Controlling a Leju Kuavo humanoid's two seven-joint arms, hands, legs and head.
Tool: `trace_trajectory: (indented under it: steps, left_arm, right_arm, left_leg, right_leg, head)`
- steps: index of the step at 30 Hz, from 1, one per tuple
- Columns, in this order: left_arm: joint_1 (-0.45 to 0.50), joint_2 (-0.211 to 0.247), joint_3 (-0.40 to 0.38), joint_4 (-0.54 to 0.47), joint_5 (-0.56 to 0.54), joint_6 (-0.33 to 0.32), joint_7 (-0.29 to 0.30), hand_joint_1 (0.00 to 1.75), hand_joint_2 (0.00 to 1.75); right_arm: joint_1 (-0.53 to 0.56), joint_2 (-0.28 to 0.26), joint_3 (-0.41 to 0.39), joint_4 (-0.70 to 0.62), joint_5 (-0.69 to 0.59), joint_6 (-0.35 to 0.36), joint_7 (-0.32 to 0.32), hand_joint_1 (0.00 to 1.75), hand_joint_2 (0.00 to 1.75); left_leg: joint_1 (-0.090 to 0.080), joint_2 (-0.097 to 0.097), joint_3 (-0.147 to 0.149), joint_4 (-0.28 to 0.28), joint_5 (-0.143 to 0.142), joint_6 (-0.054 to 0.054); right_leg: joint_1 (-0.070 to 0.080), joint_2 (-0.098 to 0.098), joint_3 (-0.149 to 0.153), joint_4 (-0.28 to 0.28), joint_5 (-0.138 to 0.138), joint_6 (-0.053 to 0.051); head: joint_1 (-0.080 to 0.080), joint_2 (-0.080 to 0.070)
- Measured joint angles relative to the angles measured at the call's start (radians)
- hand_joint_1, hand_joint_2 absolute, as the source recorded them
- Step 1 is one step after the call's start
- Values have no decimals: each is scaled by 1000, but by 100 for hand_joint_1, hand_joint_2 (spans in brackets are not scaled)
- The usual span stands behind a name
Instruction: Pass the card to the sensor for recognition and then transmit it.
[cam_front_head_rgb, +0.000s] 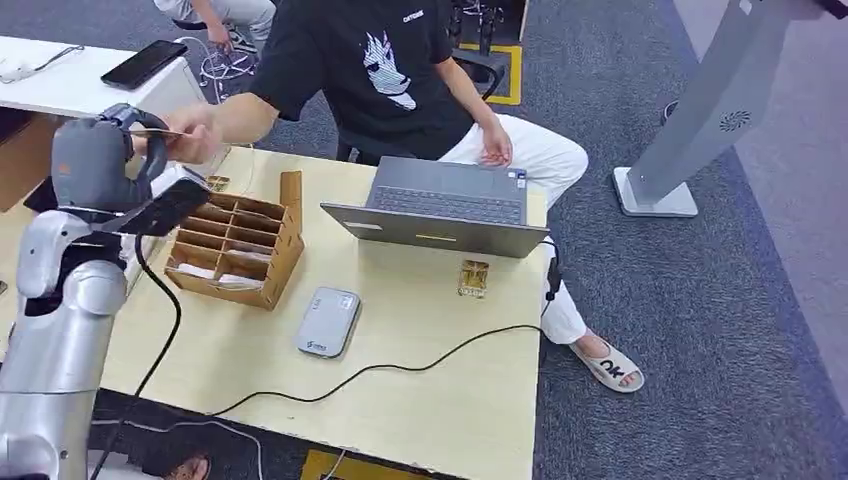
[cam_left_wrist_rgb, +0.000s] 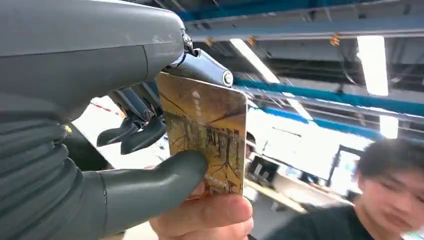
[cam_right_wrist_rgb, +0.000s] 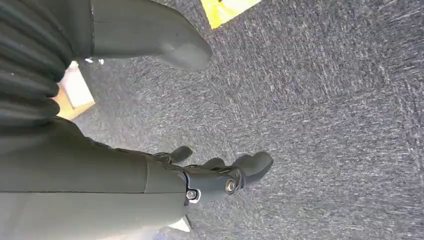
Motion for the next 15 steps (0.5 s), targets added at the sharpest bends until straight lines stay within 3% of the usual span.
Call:
trace_trajectory:
  steps: [7, 8, 15]
  left_arm:
    - [-46, 6, 2, 2, -34, 10, 27, 175, 175]
    - [-46, -3, 2, 4, -39, 19, 26, 2, 175]
    - [-44, -66, 2, 9, -29, 124, 7, 0, 175]
  right_arm:
    - [-2, 0, -2, 0, 11, 2, 26, 0, 175]
    - [-2, 0, -3, 0, 12, 2, 27, 0, 175]
    - [-8, 0, -4, 0, 19, 6, 43, 0, 175]
  left_leg:
    - [0, 1, -1, 0, 0, 0]
    - [0, 1, -1, 0, 0, 0]
    - [-1, 1, -3, 0, -1, 0]
  right_leg:
    - [0, 1, -2, 0, 0, 0]
    - [0, 2, -2, -1, 0, 0]
    - [-1, 0, -2, -1, 0, 0]
  head:
    - [0, 0]
    - [0, 0]
    - [0, 0]
